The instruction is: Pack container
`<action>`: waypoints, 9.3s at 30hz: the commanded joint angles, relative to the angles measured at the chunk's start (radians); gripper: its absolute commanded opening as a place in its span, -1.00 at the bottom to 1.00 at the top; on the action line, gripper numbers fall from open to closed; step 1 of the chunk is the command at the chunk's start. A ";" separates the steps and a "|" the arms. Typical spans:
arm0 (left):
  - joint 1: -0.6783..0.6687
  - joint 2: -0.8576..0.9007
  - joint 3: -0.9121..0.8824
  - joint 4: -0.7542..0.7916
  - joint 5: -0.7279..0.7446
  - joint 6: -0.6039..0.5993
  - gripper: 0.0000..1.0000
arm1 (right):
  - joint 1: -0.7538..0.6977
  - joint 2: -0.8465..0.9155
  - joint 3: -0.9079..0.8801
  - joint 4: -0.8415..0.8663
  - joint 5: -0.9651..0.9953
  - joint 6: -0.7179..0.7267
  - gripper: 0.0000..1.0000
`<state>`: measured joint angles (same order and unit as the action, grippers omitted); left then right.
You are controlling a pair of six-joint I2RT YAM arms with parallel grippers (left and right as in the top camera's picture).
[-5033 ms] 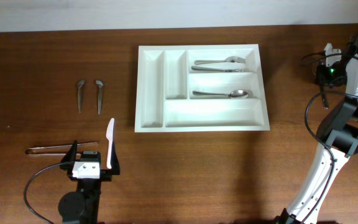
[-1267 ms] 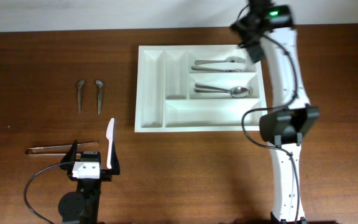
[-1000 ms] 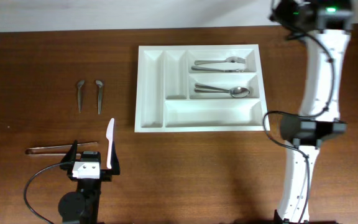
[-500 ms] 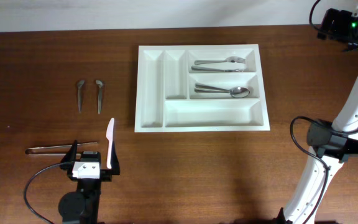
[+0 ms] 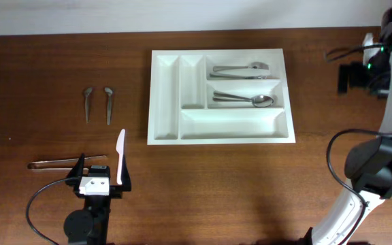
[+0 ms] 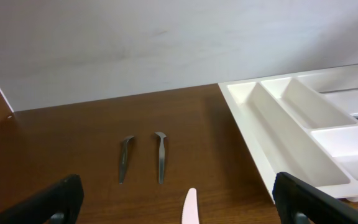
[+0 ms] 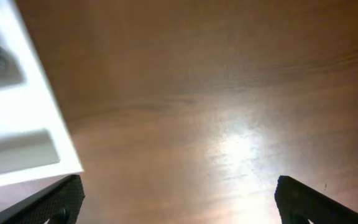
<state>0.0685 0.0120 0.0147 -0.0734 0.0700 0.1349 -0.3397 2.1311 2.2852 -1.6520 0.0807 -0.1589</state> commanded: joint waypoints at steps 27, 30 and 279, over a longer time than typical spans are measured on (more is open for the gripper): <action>-0.002 -0.006 -0.005 -0.001 -0.007 0.010 0.99 | -0.167 0.035 -0.136 0.242 -0.028 -0.117 0.97; -0.002 -0.006 -0.005 -0.002 -0.008 0.010 0.98 | -0.166 0.035 -0.136 0.242 -0.028 -0.117 0.97; 0.372 1.875 1.078 -0.699 -0.145 -1.241 0.99 | -0.165 0.035 -0.136 0.243 -0.027 -0.117 0.97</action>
<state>0.4335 1.8572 1.1019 -0.7734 -0.0853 -1.0977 -0.4988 2.1612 2.1559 -1.4086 0.0593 -0.2867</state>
